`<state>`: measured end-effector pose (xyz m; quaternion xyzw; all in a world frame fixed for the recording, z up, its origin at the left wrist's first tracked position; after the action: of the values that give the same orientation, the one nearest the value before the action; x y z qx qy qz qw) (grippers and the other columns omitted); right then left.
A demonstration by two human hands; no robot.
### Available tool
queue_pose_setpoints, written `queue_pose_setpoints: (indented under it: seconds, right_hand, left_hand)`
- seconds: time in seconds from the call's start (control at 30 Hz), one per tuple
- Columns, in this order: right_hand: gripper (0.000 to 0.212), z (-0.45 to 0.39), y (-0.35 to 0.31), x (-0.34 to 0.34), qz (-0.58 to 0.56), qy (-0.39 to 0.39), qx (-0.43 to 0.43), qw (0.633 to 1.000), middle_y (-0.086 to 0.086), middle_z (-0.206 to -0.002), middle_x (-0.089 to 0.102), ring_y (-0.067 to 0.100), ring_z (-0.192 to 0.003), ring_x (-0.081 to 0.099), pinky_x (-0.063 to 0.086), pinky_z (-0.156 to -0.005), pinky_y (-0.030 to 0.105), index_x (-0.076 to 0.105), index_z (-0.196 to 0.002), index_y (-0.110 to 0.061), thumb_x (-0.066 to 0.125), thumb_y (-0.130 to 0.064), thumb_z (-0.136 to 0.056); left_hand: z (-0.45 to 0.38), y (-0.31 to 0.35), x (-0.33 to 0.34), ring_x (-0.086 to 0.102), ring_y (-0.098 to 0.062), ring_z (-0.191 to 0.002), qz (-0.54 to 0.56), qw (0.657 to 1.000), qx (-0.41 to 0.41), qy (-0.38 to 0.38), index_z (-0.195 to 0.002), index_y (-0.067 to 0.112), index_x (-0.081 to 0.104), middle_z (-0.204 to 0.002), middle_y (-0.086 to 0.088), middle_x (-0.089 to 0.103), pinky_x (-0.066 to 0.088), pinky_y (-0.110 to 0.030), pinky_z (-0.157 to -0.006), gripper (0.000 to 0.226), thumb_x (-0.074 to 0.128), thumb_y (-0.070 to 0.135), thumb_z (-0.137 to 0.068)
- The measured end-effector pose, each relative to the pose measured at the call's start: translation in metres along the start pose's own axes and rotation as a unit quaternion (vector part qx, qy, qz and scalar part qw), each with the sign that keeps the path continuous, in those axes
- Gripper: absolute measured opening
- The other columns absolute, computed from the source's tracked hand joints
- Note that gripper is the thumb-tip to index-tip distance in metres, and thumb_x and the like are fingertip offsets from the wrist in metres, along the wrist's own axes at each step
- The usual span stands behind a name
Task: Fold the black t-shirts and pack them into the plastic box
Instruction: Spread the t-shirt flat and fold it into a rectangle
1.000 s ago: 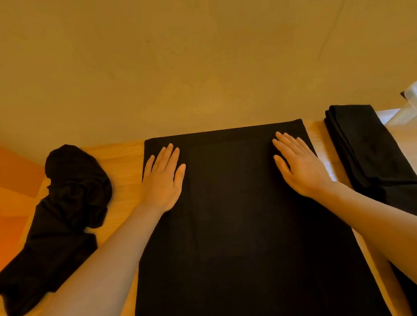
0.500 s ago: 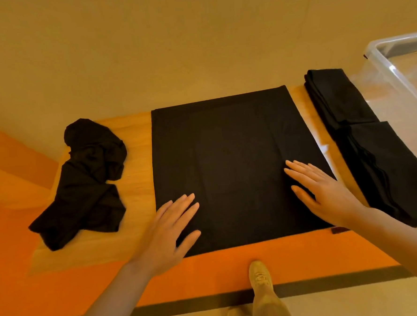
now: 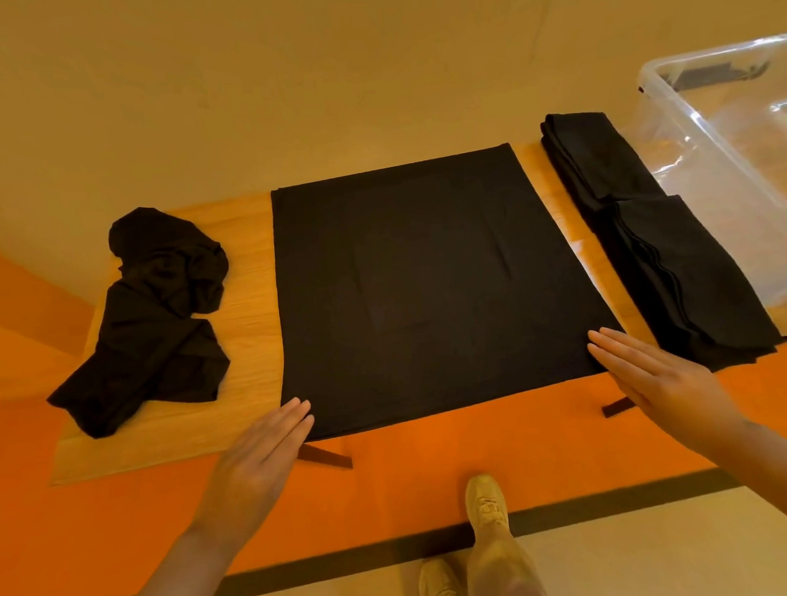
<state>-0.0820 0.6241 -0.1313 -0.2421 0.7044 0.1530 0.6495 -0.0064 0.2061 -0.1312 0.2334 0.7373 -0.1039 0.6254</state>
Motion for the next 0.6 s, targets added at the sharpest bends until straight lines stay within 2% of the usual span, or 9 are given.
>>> queue_pose_setpoints:
  seconds: [0.07,0.1,0.13,0.17,0.2,0.27,0.3,0.5,0.6]
  right_hand:
    - [0.081,0.001,0.003,-0.002,0.017,-0.008,0.011,1.000,0.010,-0.137,0.053,0.027,-0.128,0.048,0.048,-0.093,0.038,0.058,-0.128,-0.007,0.084,0.013,-0.053]
    - [0.077,0.002,0.003,-0.003,0.029,-0.009,0.007,1.000,0.011,-0.133,0.057,0.028,-0.125,0.051,0.047,-0.094,0.040,0.061,-0.124,-0.006,0.084,0.012,-0.054]
    - [0.065,0.001,0.001,-0.003,0.032,-0.006,0.000,0.999,0.012,-0.129,0.060,0.028,-0.123,0.054,0.047,-0.094,0.042,0.063,-0.121,-0.006,0.082,0.009,-0.060]
    - [0.045,0.002,-0.004,-0.010,0.042,0.018,-0.023,0.999,0.012,-0.125,0.063,0.027,-0.122,0.054,0.046,-0.094,0.042,0.064,-0.119,-0.007,0.074,-0.001,-0.076]
    - [0.026,0.004,-0.008,-0.013,0.047,0.031,-0.047,0.997,0.012,-0.122,0.064,0.025,-0.121,0.053,0.046,-0.094,0.040,0.065,-0.117,-0.007,0.057,-0.013,-0.093]
    - [0.055,0.008,-0.007,-0.014,0.024,0.031,-0.047,0.998,0.012,-0.117,0.067,0.022,-0.114,0.053,0.047,-0.093,0.035,0.068,-0.111,-0.005,0.020,-0.031,-0.105]
    - [0.063,0.009,-0.006,-0.017,0.018,0.034,-0.031,0.999,0.012,-0.114,0.068,0.022,-0.110,0.055,0.047,-0.094,0.030,0.069,-0.110,-0.005,0.015,-0.035,-0.105]
    - [0.063,0.007,0.004,-0.031,-0.022,0.058,0.027,0.998,0.011,-0.097,0.069,0.015,-0.099,0.053,0.027,-0.103,0.007,0.072,-0.101,-0.002,0.025,-0.044,-0.102]
    - [0.065,0.009,0.009,-0.031,-0.058,0.046,0.043,0.996,0.008,-0.098,0.068,0.013,-0.099,0.054,0.029,-0.100,0.004,0.072,-0.102,-0.005,0.026,-0.051,-0.100]
  left_hand:
    - [-0.001,0.000,-0.003,0.053,-0.021,-0.124,0.003,1.000,-0.006,0.001,-0.122,0.006,0.061,-0.130,-0.013,0.059,0.024,-0.023,-0.116,0.036,0.043,0.015,-0.093]
    - [-0.001,-0.001,-0.006,0.054,-0.020,-0.122,0.009,1.000,-0.009,0.005,-0.121,0.006,0.062,-0.128,-0.012,0.061,0.025,-0.021,-0.116,0.036,0.040,0.020,-0.097]
    - [-0.001,-0.001,-0.009,0.056,-0.018,-0.120,0.020,1.000,-0.014,0.009,-0.120,0.006,0.063,-0.126,-0.011,0.062,0.026,-0.020,-0.115,0.038,0.035,0.025,-0.102]
    - [0.000,-0.002,-0.011,0.057,-0.017,-0.119,0.030,0.999,-0.018,0.014,-0.119,0.007,0.064,-0.124,-0.010,0.063,0.028,-0.020,-0.114,0.043,0.031,0.030,-0.104]
    - [0.001,-0.003,-0.014,0.059,-0.017,-0.117,0.039,0.999,-0.021,0.018,-0.119,0.007,0.064,-0.123,-0.009,0.064,0.031,-0.020,-0.112,0.045,0.029,0.033,-0.105]
    - [0.004,-0.005,-0.018,0.061,-0.014,-0.113,0.054,0.998,-0.032,0.025,-0.119,0.009,0.064,-0.120,-0.006,0.066,0.038,-0.024,-0.107,0.046,0.030,0.037,-0.104]
    - [0.005,-0.006,-0.020,0.062,-0.013,-0.112,0.060,0.997,-0.039,0.028,-0.118,0.010,0.064,-0.118,-0.005,0.067,0.040,-0.024,-0.105,0.046,0.031,0.038,-0.104]
    - [0.008,-0.011,-0.029,0.062,-0.009,-0.108,0.101,0.990,-0.093,0.033,-0.114,0.011,0.067,-0.113,-0.002,0.068,0.042,-0.019,-0.102,0.050,0.031,0.044,-0.103]
    - [0.010,-0.018,-0.033,0.054,0.001,-0.114,0.153,0.975,-0.158,0.041,-0.119,0.013,0.063,-0.116,0.005,0.063,0.037,-0.008,-0.100,0.049,0.033,0.047,-0.100]
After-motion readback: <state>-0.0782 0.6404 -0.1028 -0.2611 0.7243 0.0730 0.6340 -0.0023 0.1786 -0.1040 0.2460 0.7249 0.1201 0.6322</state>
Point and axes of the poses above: each hand's wrist, its own z-axis away from the middle knuckle, its own x-axis out of the palm, y = z × x, the point moved 9 cm from there along -z, towards the middle knuckle
